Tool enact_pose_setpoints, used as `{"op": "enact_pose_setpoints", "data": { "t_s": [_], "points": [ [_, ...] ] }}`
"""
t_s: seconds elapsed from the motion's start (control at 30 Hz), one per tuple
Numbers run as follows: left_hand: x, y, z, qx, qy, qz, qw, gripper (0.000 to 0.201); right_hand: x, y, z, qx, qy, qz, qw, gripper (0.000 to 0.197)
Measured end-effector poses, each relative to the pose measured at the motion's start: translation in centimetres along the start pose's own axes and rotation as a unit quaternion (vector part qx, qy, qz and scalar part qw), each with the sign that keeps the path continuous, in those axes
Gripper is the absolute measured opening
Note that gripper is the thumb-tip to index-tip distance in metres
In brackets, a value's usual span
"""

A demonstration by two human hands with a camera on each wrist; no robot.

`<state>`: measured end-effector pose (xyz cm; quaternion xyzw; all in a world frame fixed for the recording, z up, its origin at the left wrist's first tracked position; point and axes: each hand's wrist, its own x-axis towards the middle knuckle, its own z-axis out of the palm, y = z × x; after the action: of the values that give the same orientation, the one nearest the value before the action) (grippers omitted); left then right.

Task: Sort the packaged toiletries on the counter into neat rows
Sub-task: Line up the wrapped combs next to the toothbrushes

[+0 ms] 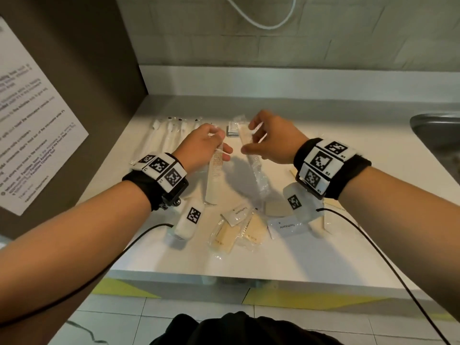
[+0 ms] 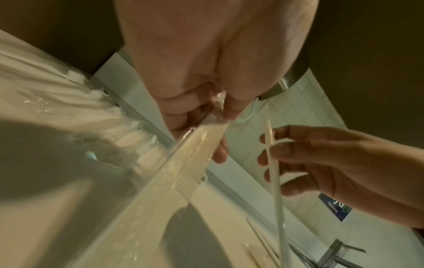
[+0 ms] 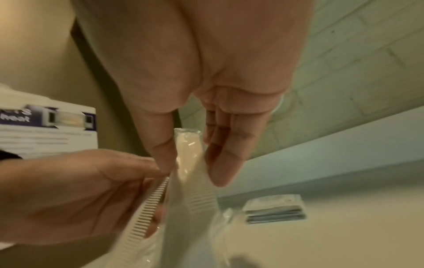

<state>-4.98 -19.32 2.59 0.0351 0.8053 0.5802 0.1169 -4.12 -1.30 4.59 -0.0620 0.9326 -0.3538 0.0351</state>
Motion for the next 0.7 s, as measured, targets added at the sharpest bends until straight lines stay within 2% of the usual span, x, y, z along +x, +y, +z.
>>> {"op": "enact_pose_setpoints", "data": {
  "t_s": [0.1,0.17,0.33,0.4,0.5,0.57,0.63,0.7],
  "points": [
    [-0.9,0.0,0.2,-0.044,0.014,-0.004,0.999,0.030,-0.3,-1.8,1.1,0.036,0.001,-0.024,0.999,0.046],
    [-1.5,0.0,0.3,-0.093,0.012,-0.018,0.995,0.039,-0.6,-2.3,2.2,0.027,0.004,-0.038,0.999,0.043],
    [-3.0,-0.8,-0.3,-0.103,-0.065,-0.042,0.992,0.060,-1.4,-2.1,4.0,0.038,0.013,-0.028,0.999,0.042],
    [-3.1,-1.1,-0.3,-0.066,-0.074,-0.025,0.995,0.055,-1.7,-1.8,4.3,0.037,0.021,-0.020,0.999,0.041],
    [-2.8,-1.6,0.0,0.009,-0.036,0.000,0.999,0.031,-2.3,-1.2,4.4,0.055,0.036,-0.002,0.998,0.042],
    [-2.4,-1.8,0.4,0.013,-0.032,0.009,0.999,0.033,-2.7,-0.6,4.0,0.042,0.016,0.018,0.999,0.048],
    [-2.4,-1.3,0.8,0.032,-0.033,0.021,0.999,0.036,-3.2,0.8,3.1,0.026,-0.032,0.044,0.998,0.051],
    [-2.3,-0.6,1.4,0.038,-0.036,0.033,0.998,0.036,-3.6,3.0,1.7,0.025,-0.062,0.079,0.995,0.048]
  ]
}}
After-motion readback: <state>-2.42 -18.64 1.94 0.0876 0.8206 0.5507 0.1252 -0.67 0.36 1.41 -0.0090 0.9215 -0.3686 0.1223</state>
